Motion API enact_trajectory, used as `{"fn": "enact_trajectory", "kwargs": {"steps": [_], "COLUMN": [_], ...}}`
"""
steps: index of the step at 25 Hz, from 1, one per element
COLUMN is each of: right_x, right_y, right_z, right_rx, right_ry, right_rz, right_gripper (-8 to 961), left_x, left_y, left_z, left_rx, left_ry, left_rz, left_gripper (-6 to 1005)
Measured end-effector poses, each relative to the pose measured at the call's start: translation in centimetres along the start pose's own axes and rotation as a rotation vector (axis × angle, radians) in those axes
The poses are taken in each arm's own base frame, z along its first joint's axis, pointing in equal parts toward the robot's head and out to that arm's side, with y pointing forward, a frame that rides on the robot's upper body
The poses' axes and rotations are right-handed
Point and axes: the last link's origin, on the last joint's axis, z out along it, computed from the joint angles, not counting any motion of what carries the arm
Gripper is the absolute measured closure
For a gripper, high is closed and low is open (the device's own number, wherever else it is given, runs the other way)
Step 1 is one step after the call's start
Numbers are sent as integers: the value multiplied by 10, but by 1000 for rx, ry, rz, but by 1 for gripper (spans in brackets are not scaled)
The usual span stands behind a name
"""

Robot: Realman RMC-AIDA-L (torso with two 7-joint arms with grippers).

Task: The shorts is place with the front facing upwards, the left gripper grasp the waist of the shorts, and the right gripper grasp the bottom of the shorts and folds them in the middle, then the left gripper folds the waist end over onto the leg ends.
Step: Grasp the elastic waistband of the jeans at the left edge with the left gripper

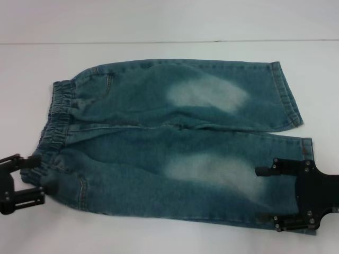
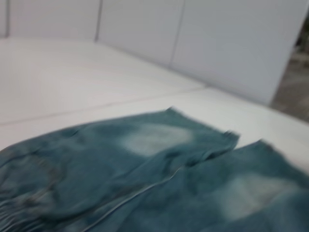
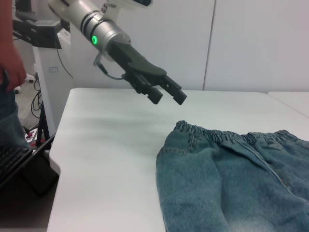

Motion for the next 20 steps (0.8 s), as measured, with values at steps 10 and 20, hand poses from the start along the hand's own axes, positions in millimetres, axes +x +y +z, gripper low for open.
{"fn": "enact_trajectory", "kwargs": {"steps": [10,20], "right_x": [-1,-5], "right_y": [0,1], "right_z": [-1,0], "right_rx": [0,-18], "right_ry": [-2,-17], "right_rz": [-4,-2], "right_gripper": [97,96], "left_x": [1,-7], "left_y": [-16,-34], "left_z": [2,18], "left_rx": [124,223], "left_ry": [-148,-239], "left_rz": [29,48], "left_gripper": [175,177]}}
